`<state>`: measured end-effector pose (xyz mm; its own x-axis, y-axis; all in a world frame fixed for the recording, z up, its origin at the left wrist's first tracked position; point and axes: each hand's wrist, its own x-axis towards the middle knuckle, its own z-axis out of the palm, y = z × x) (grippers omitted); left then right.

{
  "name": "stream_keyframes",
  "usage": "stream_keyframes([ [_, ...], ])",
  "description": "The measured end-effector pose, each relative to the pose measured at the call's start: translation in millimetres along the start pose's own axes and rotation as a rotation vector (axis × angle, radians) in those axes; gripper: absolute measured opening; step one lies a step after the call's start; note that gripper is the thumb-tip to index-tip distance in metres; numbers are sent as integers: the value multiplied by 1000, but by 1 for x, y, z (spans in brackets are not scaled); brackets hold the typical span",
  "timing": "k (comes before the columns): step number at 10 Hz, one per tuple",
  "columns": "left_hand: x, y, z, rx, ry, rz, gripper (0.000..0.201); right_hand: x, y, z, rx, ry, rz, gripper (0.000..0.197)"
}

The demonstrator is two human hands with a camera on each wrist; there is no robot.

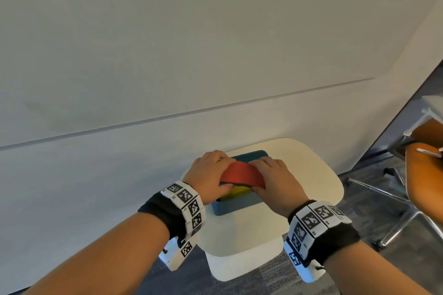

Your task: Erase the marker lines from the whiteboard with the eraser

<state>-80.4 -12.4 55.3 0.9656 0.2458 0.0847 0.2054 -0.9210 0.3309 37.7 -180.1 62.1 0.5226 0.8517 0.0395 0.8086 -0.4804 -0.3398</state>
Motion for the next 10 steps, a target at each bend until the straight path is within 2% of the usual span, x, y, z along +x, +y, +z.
stream_keyframes([
  [3, 23, -15, 46, 87, -109, -65, 60, 32, 24, 42, 24, -83, 61, 40],
  [5, 26, -17, 64, 152, -161, -58, 53, 49, 30, 63, 34, -111, 86, 37],
  [7, 22, -21, 72, 171, -245, -96, 47, 56, 35, 80, 34, -148, 85, 21],
  [9, 18, -16, 65, 101, -260, -108, 47, 51, 38, 84, -20, -189, 99, 27],
  [10, 13, -16, 57, 85, -190, -107, 50, 50, 32, 80, -27, -143, 74, 28],
])
